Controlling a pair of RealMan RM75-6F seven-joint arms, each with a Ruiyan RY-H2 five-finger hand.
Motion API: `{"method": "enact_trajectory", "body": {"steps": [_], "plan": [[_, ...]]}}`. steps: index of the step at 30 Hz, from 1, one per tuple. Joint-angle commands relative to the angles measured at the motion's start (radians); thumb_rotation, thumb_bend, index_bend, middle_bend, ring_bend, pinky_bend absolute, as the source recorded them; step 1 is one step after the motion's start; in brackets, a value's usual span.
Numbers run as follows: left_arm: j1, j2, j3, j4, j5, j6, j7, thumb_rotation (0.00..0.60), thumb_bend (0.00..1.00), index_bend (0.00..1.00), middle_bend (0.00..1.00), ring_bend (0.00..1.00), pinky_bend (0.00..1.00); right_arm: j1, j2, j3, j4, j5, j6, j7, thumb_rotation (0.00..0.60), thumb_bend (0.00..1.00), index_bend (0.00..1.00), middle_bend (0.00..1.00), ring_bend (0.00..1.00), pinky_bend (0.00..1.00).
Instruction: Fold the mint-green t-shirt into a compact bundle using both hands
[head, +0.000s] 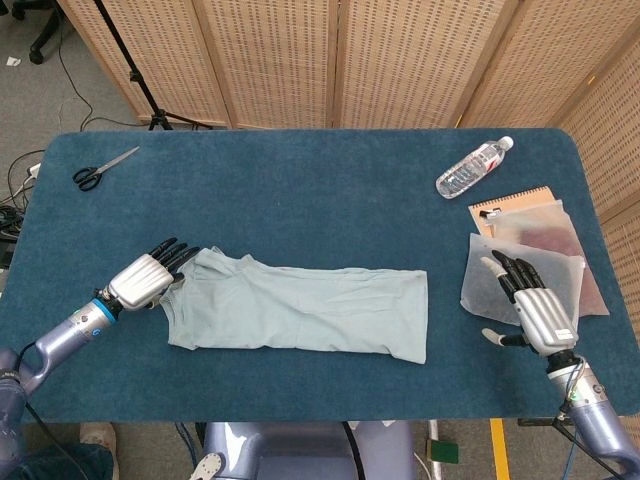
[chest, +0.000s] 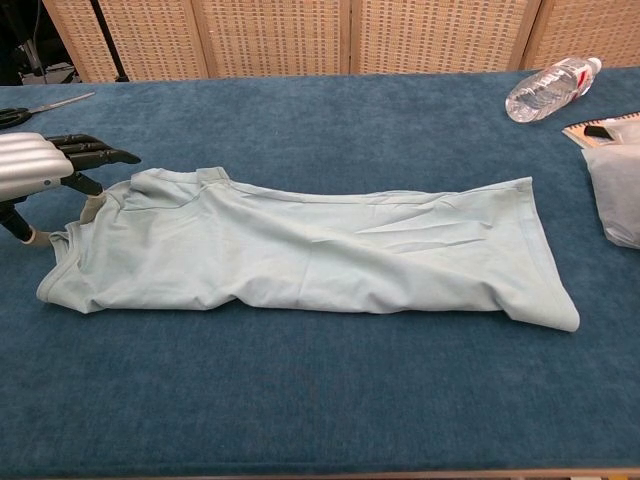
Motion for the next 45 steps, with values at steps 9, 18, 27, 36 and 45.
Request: {"method": "enact_trajectory", "body": {"steps": [9, 18, 27, 36, 45], "plan": [[0.000, -0.008, -0.004, 0.003, -0.003, 0.006, -0.002, 0.600, 0.44, 0.62, 0.00, 0.00, 0.00, 0.000, 0.001, -0.001, -0.001, -0.002, -0.001, 0.002, 0.600, 0.00, 0.00, 0.00, 0.00, 0.00], [-0.002, -0.007, 0.002, -0.001, 0.001, 0.006, -0.012, 0.600, 0.57, 0.62, 0.00, 0.00, 0.00, 0.000, 0.003, -0.001, -0.001, -0.002, 0.000, 0.002, 0.600, 0.00, 0.00, 0.00, 0.00, 0.00], [-0.006, 0.000, 0.000, -0.008, 0.000, 0.014, -0.028, 0.600, 0.68, 0.62, 0.00, 0.00, 0.00, 0.001, 0.004, -0.002, -0.002, -0.003, -0.002, 0.002, 0.600, 0.00, 0.00, 0.00, 0.00, 0.00], [-0.011, -0.003, -0.003, -0.011, -0.001, 0.018, -0.020, 0.600, 0.70, 0.62, 0.00, 0.00, 0.00, 0.001, 0.004, -0.002, -0.002, -0.003, -0.002, 0.003, 0.600, 0.00, 0.00, 0.00, 0.00, 0.00], [-0.010, -0.003, -0.005, -0.011, -0.003, 0.019, -0.017, 0.600, 0.72, 0.66, 0.00, 0.00, 0.00, 0.001, 0.004, -0.002, -0.001, -0.003, -0.004, 0.005, 0.600, 0.00, 0.00, 0.00, 0.00, 0.00]]}}
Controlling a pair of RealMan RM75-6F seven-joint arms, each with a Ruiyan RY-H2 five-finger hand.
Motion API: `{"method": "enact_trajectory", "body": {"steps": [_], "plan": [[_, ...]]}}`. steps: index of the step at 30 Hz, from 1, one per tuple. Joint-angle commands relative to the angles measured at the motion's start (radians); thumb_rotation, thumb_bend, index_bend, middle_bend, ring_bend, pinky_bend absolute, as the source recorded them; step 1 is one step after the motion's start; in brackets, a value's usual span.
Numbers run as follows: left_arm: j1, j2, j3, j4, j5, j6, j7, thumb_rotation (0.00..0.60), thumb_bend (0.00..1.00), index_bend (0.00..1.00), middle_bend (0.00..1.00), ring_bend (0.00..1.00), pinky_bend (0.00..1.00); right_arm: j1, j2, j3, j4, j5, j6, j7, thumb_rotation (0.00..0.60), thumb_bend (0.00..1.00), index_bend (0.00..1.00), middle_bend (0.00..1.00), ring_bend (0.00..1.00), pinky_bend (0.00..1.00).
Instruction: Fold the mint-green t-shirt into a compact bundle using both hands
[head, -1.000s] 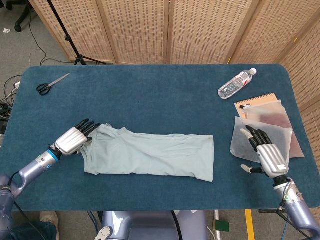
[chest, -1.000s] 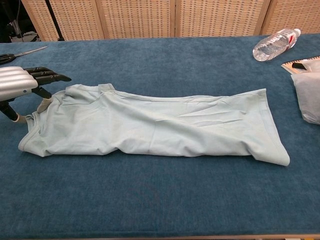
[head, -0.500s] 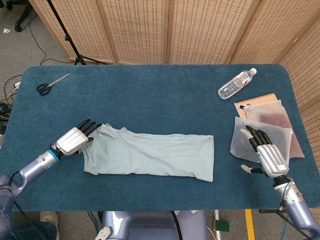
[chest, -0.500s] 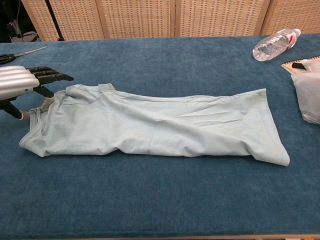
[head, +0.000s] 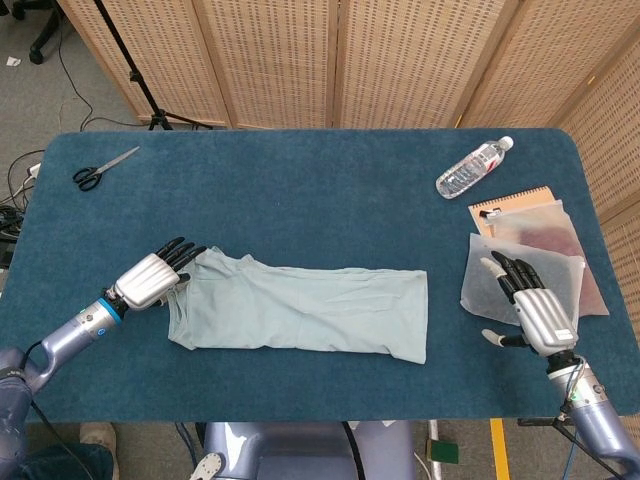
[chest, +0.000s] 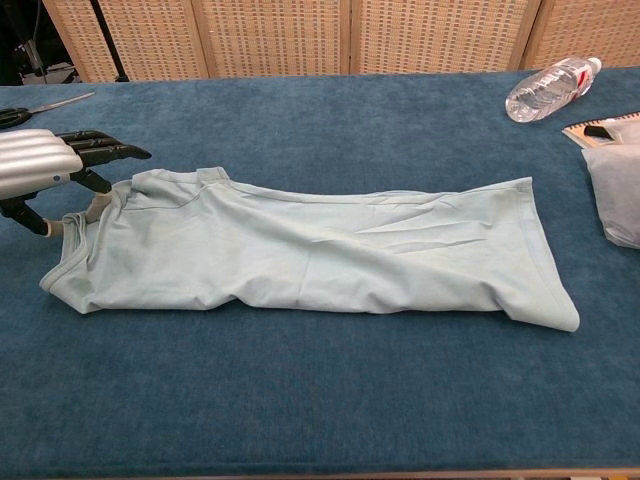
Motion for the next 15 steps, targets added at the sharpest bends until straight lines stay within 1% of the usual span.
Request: {"method": "enact_trajectory", "body": {"steps": [1, 7, 15], "plan": [[0.000, 0.000, 0.000, 0.000, 0.000, 0.000, 0.001, 0.600, 0.72, 0.66, 0.00, 0.00, 0.00, 0.000, 0.000, 0.000, 0.000, 0.000, 0.000, 0.000, 0.600, 0.00, 0.00, 0.00, 0.00, 0.00], [0.002, 0.003, -0.001, 0.001, -0.002, -0.002, 0.002, 0.600, 0.78, 0.72, 0.00, 0.00, 0.00, -0.001, 0.000, 0.000, -0.001, -0.001, 0.002, -0.001, 0.600, 0.00, 0.00, 0.00, 0.00, 0.00], [0.021, 0.019, -0.005, 0.010, -0.013, -0.024, 0.000, 0.600, 0.78, 0.73, 0.00, 0.00, 0.00, -0.001, 0.000, -0.001, -0.001, -0.001, 0.002, -0.002, 0.600, 0.00, 0.00, 0.00, 0.00, 0.00]]}}
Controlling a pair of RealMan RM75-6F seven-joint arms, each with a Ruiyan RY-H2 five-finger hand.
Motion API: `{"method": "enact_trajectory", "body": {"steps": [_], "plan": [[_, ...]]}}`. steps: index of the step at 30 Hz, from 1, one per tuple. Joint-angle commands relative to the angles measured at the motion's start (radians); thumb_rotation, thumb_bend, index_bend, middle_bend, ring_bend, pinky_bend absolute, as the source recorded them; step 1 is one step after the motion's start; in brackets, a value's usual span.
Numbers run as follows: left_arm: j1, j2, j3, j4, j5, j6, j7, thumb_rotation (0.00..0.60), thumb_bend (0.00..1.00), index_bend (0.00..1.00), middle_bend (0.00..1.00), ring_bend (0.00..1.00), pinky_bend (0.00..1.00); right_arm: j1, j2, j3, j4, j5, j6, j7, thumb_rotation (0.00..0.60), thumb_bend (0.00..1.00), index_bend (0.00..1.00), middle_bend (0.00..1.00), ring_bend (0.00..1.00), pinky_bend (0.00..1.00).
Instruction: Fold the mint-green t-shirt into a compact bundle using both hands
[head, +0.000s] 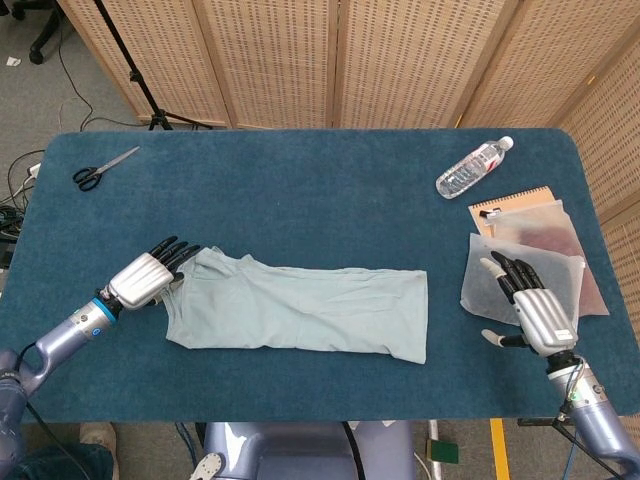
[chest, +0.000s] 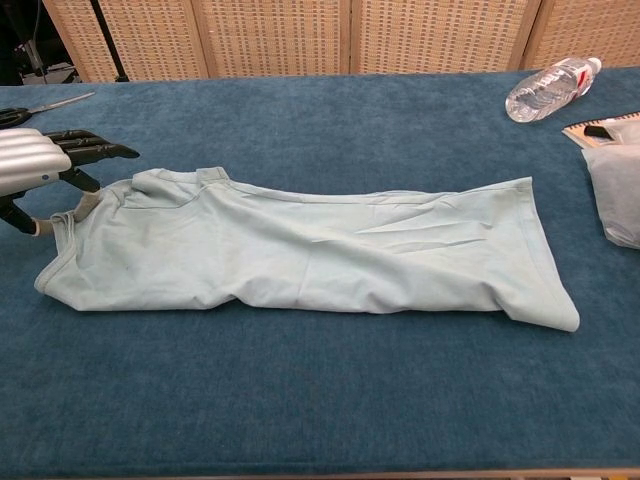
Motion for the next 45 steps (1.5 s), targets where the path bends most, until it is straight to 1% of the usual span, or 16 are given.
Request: {"method": "enact_trajectory", "body": {"steps": [1, 5, 10, 18, 21, 22, 23, 27, 34, 38, 43, 45], "plan": [[0.010, 0.009, -0.005, 0.008, -0.008, -0.009, 0.000, 0.600, 0.78, 0.73, 0.00, 0.00, 0.00, 0.000, 0.000, 0.000, 0.000, 0.000, 0.000, 0.000, 0.600, 0.00, 0.00, 0.00, 0.00, 0.00], [0.029, 0.026, -0.013, 0.023, -0.023, -0.034, -0.002, 0.600, 0.78, 0.73, 0.00, 0.00, 0.00, 0.000, 0.000, 0.000, 0.000, 0.000, 0.000, -0.001, 0.600, 0.00, 0.00, 0.00, 0.00, 0.00], [0.056, 0.046, -0.031, 0.052, -0.051, -0.095, -0.006, 0.600, 0.78, 0.73, 0.00, 0.00, 0.00, 0.000, -0.001, -0.001, -0.002, -0.002, 0.001, -0.005, 0.600, 0.00, 0.00, 0.00, 0.00, 0.00], [0.094, 0.074, -0.073, 0.113, -0.110, -0.284, 0.021, 0.600, 0.78, 0.73, 0.00, 0.00, 0.00, 0.001, -0.005, -0.003, -0.001, -0.001, -0.003, -0.014, 0.600, 0.00, 0.00, 0.00, 0.00, 0.00], [0.100, 0.087, -0.092, 0.129, -0.134, -0.387, 0.033, 0.600, 0.78, 0.73, 0.00, 0.00, 0.00, 0.003, -0.007, -0.003, -0.001, 0.000, -0.006, -0.018, 0.600, 0.00, 0.00, 0.00, 0.00, 0.00], [0.106, 0.095, -0.112, 0.146, -0.157, -0.454, 0.039, 0.600, 0.79, 0.73, 0.00, 0.00, 0.00, 0.002, -0.008, -0.003, -0.001, 0.001, -0.006, -0.019, 0.600, 0.00, 0.00, 0.00, 0.00, 0.00], [0.104, 0.098, -0.124, 0.147, -0.170, -0.490, 0.048, 0.600, 0.79, 0.73, 0.00, 0.00, 0.00, 0.003, -0.008, -0.003, -0.001, 0.003, -0.007, -0.021, 0.600, 0.00, 0.00, 0.00, 0.00, 0.00], [0.103, 0.107, -0.147, 0.147, -0.194, -0.534, 0.074, 0.600, 0.79, 0.73, 0.00, 0.00, 0.00, 0.004, -0.011, -0.004, -0.001, 0.004, -0.010, -0.026, 0.600, 0.00, 0.00, 0.00, 0.00, 0.00], [0.104, 0.113, -0.163, 0.138, -0.209, -0.556, 0.097, 0.600, 0.80, 0.73, 0.00, 0.00, 0.00, 0.004, -0.012, -0.003, -0.001, 0.006, -0.011, -0.030, 0.600, 0.00, 0.00, 0.00, 0.00, 0.00], [0.104, 0.114, -0.166, 0.128, -0.209, -0.527, 0.093, 0.600, 0.80, 0.73, 0.00, 0.00, 0.00, 0.004, -0.010, -0.003, -0.004, 0.005, -0.010, -0.028, 0.600, 0.00, 0.00, 0.00, 0.00, 0.00], [0.109, 0.116, -0.170, 0.106, -0.208, -0.434, 0.052, 0.600, 0.81, 0.73, 0.00, 0.00, 0.00, 0.002, -0.005, -0.003, -0.008, 0.001, -0.005, -0.020, 0.600, 0.00, 0.00, 0.00, 0.00, 0.00], [0.115, 0.117, -0.175, 0.087, -0.208, -0.351, 0.021, 0.600, 0.81, 0.73, 0.00, 0.00, 0.00, 0.001, -0.003, -0.004, -0.011, -0.002, -0.003, -0.017, 0.600, 0.00, 0.00, 0.00, 0.00, 0.00]]}}
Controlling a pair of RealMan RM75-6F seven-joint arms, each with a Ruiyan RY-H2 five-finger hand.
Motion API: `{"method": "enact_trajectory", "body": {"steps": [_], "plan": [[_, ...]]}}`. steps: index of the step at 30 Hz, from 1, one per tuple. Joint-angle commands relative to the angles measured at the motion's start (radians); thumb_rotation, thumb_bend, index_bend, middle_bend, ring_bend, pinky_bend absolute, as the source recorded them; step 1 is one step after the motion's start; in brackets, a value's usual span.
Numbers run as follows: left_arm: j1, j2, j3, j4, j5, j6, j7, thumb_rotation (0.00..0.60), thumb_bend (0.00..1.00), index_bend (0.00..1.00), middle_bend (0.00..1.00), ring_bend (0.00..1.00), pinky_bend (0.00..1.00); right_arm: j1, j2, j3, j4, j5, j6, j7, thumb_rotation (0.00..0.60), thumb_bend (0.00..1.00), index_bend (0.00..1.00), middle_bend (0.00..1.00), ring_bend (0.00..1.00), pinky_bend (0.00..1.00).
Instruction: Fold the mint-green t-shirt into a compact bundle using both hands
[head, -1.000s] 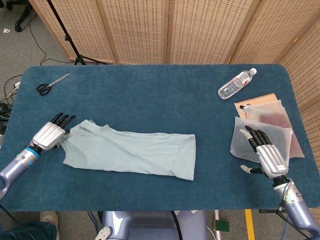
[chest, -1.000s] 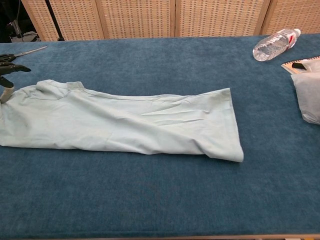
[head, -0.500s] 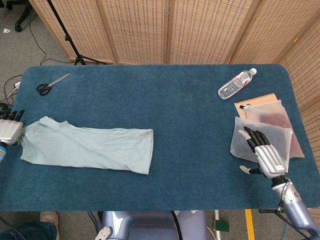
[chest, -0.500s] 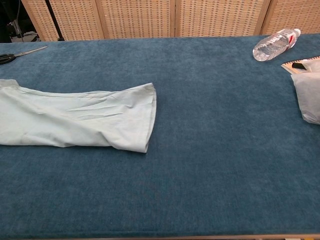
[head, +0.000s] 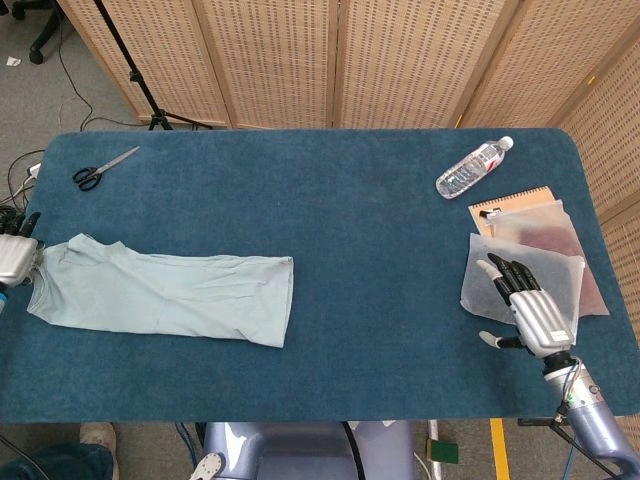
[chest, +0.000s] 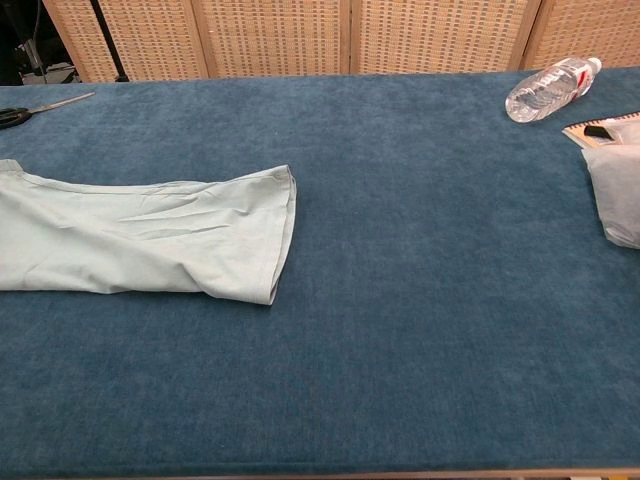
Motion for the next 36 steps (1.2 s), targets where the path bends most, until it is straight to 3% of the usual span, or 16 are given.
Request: {"method": "enact_trajectory", "body": {"steps": [1, 7, 14, 24, 36], "plan": [[0.010, 0.003, -0.009, -0.033, 0.000, 0.134, -0.058, 0.600, 0.81, 0.73, 0.00, 0.00, 0.00, -0.001, 0.002, -0.001, -0.004, -0.004, 0.002, 0.003, 0.600, 0.00, 0.00, 0.00, 0.00, 0.00], [0.010, 0.016, -0.026, -0.066, 0.001, 0.357, -0.118, 0.600, 0.80, 0.73, 0.00, 0.00, 0.00, -0.004, 0.011, -0.003, -0.010, -0.013, 0.010, 0.015, 0.600, 0.00, 0.00, 0.00, 0.00, 0.00], [-0.009, 0.027, -0.027, -0.102, 0.020, 0.515, -0.117, 0.600, 0.79, 0.73, 0.00, 0.00, 0.00, -0.004, 0.013, -0.003, -0.012, -0.010, 0.007, 0.017, 0.600, 0.00, 0.00, 0.00, 0.00, 0.00], [-0.080, 0.000, -0.031, -0.177, 0.044, 0.608, -0.068, 0.600, 0.79, 0.73, 0.00, 0.00, 0.00, -0.007, 0.022, -0.005, -0.022, -0.019, 0.015, 0.026, 0.600, 0.00, 0.00, 0.00, 0.00, 0.00], [-0.164, -0.047, 0.003, -0.272, 0.119, 0.667, 0.034, 0.600, 0.79, 0.73, 0.00, 0.00, 0.00, -0.010, 0.037, -0.002, -0.026, -0.022, 0.025, 0.056, 0.600, 0.00, 0.00, 0.00, 0.00, 0.00]]}}
